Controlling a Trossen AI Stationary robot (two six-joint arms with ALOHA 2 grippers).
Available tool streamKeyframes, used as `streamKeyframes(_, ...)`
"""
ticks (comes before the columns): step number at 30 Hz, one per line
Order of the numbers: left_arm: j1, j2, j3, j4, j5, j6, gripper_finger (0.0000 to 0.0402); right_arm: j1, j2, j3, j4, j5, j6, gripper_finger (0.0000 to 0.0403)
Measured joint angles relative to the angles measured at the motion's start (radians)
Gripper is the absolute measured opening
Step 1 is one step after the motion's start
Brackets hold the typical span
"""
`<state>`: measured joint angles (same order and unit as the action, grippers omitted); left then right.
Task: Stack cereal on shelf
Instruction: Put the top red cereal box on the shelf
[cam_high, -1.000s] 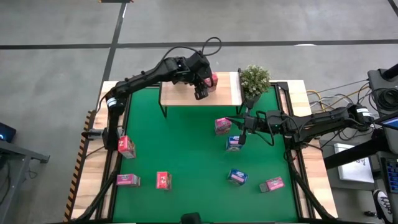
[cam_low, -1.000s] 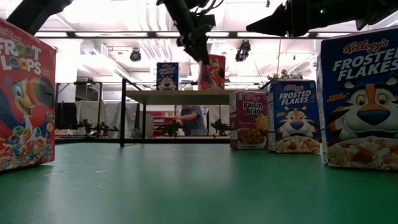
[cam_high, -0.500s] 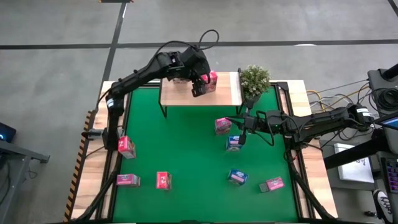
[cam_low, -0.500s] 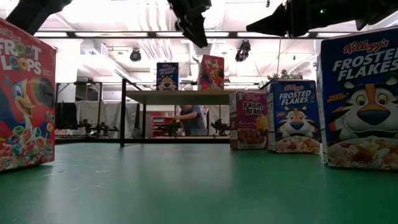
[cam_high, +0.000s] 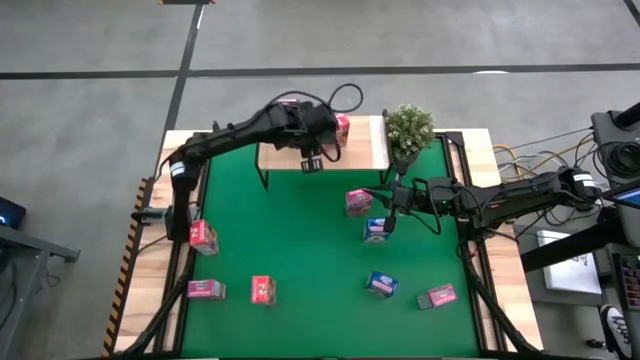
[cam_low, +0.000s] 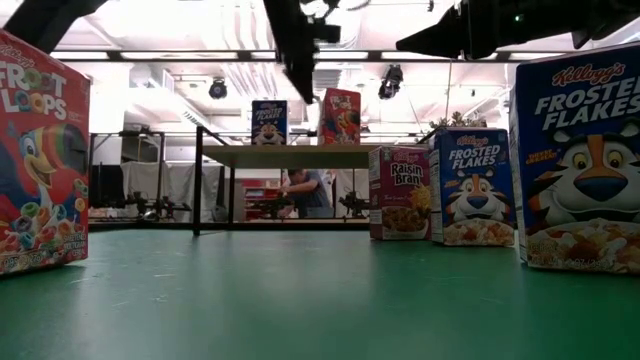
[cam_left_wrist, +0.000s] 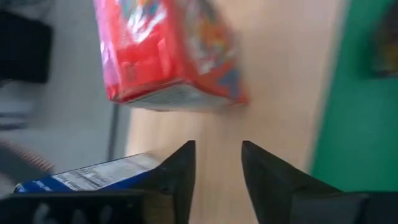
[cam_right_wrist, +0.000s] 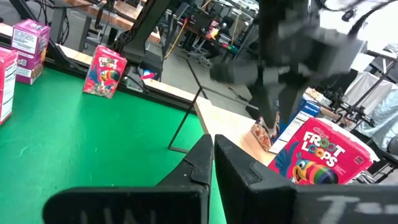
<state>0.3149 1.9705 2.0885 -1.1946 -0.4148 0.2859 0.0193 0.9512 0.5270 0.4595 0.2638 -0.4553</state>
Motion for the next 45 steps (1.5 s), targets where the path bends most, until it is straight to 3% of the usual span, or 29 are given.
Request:
streamKeyframes(9,0.013,0.000,-0.132,0.214,-0.014,0.044,0.0042,0.000,0.000,0.000,-0.002,0.000,0.000,0.0009)
streamKeyframes(19,0.043,0.003,-0.137,0.392,-0.014,0.072,0.0038,0.000,0.000,0.000,-0.001,0.000,-0.018,0.0009)
streamKeyframes(26,0.040,-0.001,-0.137,0.338,-0.010,0.026,0.0038,0.000,0.000,0.000,-0.001,0.000,-0.028,0.0009)
streamKeyframes(28,0.031,-0.008,-0.137,0.298,0.036,0.014,0.0038,0.000,0.000,0.000,-0.001,0.000,-0.027,0.0009)
streamKeyframes(31,0.019,-0.010,-0.143,0.286,0.190,0.030,0.0038,0.000,0.000,0.000,-0.002,0.000,-0.027,0.0009)
streamKeyframes(34,0.014,-0.010,-0.195,0.413,0.277,0.055,0.0038,0.000,0.000,0.000,-0.002,0.000,-0.026,0.0009)
streamKeyframes(39,0.023,-0.010,-0.276,0.606,0.227,0.083,0.0038,0.000,0.000,0.000,-0.005,0.000,-0.027,0.0009)
streamKeyframes(45,0.045,-0.010,-0.311,0.711,0.137,0.084,0.0038,0.000,0.000,0.000,-0.005,0.000,-0.034,0.0009)
